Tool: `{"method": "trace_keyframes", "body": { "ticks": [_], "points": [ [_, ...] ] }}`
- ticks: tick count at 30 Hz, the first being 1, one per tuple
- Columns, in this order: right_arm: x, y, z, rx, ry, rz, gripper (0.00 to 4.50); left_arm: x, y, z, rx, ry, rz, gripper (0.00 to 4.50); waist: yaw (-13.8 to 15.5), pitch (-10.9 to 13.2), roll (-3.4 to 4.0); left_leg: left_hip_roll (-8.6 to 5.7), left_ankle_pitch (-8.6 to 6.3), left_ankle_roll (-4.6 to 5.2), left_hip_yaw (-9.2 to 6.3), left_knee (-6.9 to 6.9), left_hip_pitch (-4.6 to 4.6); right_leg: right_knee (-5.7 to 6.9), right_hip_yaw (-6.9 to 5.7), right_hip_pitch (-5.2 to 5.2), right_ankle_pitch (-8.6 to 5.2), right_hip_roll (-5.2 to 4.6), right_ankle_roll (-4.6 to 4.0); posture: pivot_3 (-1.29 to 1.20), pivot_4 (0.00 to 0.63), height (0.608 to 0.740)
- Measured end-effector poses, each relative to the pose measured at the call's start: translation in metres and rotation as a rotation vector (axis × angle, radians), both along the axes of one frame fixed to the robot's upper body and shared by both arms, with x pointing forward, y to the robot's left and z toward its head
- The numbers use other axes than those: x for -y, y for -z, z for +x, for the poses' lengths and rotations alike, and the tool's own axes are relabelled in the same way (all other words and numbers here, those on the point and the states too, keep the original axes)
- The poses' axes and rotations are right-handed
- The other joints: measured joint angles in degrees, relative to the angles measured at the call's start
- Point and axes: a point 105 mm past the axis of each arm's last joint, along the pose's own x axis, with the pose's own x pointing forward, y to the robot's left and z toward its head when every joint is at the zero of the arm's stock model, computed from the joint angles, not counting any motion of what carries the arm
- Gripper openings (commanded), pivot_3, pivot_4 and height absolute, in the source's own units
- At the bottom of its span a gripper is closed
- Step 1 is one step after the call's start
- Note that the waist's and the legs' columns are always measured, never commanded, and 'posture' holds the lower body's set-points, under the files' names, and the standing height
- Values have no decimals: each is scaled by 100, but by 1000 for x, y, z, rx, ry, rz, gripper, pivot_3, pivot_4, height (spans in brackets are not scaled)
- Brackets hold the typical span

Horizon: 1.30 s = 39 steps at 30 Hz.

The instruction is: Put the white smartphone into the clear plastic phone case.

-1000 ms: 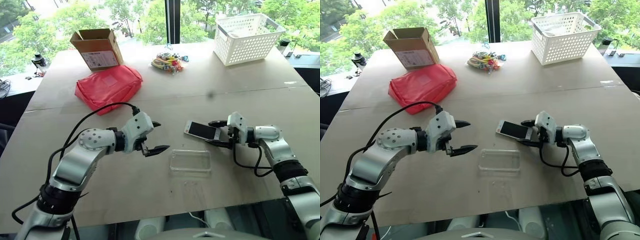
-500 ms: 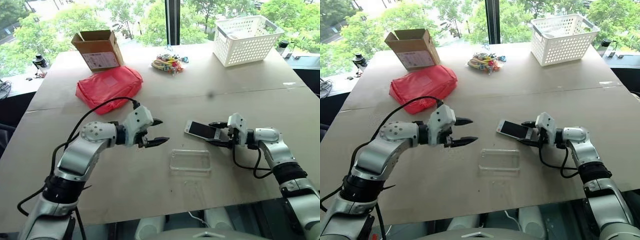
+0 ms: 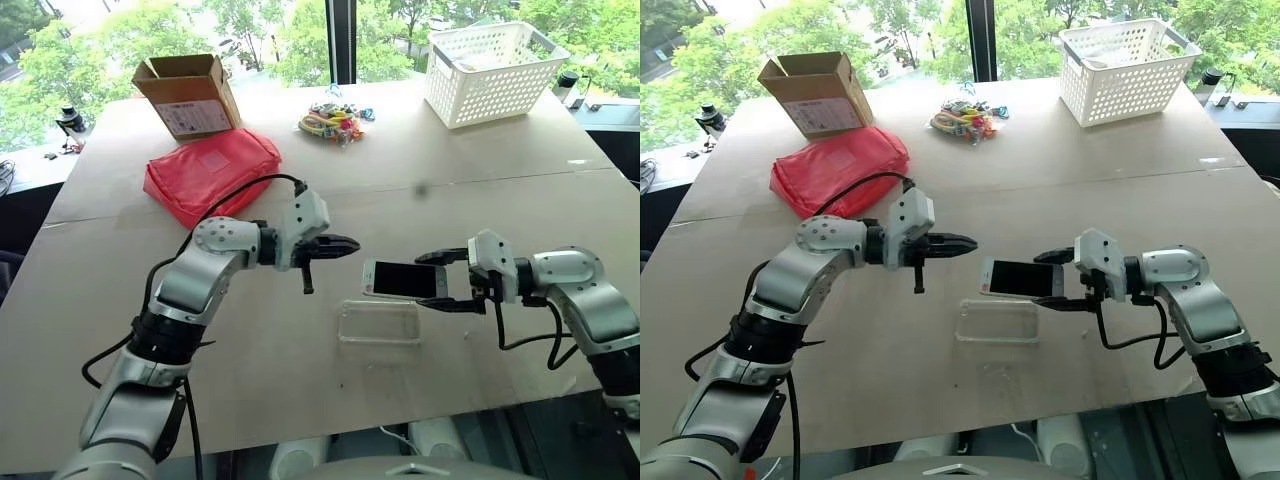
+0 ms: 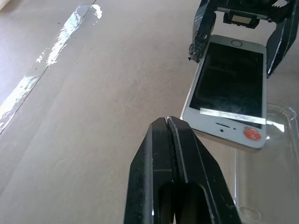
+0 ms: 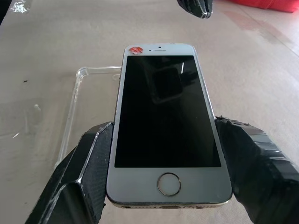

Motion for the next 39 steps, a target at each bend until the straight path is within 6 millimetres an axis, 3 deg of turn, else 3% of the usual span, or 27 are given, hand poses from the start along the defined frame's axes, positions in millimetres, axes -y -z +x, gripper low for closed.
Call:
{"method": "trace_keyframes", "body": {
  "ticks": [4,9,14,20,29,39],
  "points": [
    [0,17,-19,-48,-9,-36,2939,10,6,-9,-23,72,11,29,-9,0,0,1,1,-2,1,-1,-5,-5,-1,-3,0,2,0,0,150,740],
    [-3,30,-28,-49,-5,-75,2939,15,19,-26,-70,143,28,29,-13,0,0,1,0,-1,2,0,-2,-2,1,-2,0,2,0,0,150,740],
    [-2,30,-27,-6,-5,-101,2939,19,20,-38,-91,203,42,29,1,0,-1,1,0,-1,1,4,-2,-2,-1,1,0,2,0,0,150,740],
    [-2,30,-27,6,-7,-112,2939,20,37,-56,-147,282,107,29,10,0,-1,1,0,0,-1,4,0,-2,-2,3,0,2,0,0,150,740],
    [-2,32,-32,-6,-25,-127,2939,31,55,-60,-155,291,166,29,39,0,-1,0,0,1,2,5,0,-2,-3,5,0,4,0,0,150,740],
    [2,36,-33,-33,-13,-140,2939,29,73,-57,-89,283,222,29,108,-6,-1,1,-1,2,5,6,10,-3,-2,15,0,5,0,0,150,740]
  ]
}}
